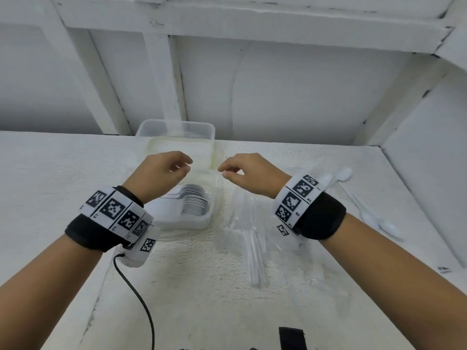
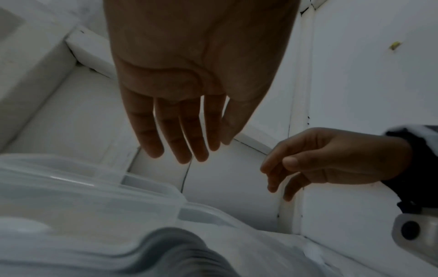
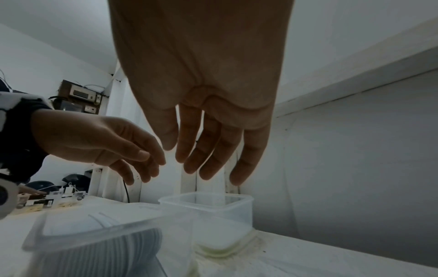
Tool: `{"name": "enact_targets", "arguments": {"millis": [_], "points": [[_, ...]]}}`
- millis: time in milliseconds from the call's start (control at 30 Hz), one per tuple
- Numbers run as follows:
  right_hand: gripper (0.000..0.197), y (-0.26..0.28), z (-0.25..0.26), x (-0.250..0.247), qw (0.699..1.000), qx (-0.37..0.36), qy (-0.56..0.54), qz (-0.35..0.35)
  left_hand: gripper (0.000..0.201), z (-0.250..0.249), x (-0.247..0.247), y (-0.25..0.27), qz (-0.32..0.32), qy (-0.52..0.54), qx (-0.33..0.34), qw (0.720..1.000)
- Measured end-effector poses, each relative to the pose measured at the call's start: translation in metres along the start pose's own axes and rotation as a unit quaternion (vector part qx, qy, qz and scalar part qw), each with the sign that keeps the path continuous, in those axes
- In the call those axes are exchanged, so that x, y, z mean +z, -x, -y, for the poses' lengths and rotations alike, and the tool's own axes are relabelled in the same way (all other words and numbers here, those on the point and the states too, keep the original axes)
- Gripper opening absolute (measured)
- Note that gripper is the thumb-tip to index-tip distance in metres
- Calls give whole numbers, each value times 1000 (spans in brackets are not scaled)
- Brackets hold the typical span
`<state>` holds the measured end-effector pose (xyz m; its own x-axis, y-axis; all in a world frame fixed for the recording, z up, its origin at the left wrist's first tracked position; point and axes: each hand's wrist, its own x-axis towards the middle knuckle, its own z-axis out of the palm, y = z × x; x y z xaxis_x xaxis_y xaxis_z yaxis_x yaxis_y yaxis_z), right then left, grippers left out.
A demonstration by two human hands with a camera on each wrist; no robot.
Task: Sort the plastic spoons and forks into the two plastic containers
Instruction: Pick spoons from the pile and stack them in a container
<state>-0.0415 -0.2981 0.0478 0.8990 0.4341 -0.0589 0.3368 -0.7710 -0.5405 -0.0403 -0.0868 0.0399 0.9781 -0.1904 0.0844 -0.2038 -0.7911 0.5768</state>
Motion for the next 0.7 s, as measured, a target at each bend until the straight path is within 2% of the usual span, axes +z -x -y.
{"name": "enact_targets", "arguments": {"millis": [100,200,267,400,600,700], "points": [[27,23,-16,-7,1000,22,7,2,31,-5,19,-6,67,-84,-14,994],[28,41,-29,-9,999,39,8,1,44,5,28,-12,167,-250,-83,950],[29,48,-37,-5,999,47,4,-2,47,12,27,-13,193,-306,-107,926],[41,50,-39,14,998,62,-18,20,45,23,27,-15,210,-281,-106,931],[72,25,-13,51,994,63,-81,49,36,24,23,-11,189,-235,-96,949],[76,12,-3,60,994,59,-79,48,36,25,21,-8,197,-216,-93,952]]}}
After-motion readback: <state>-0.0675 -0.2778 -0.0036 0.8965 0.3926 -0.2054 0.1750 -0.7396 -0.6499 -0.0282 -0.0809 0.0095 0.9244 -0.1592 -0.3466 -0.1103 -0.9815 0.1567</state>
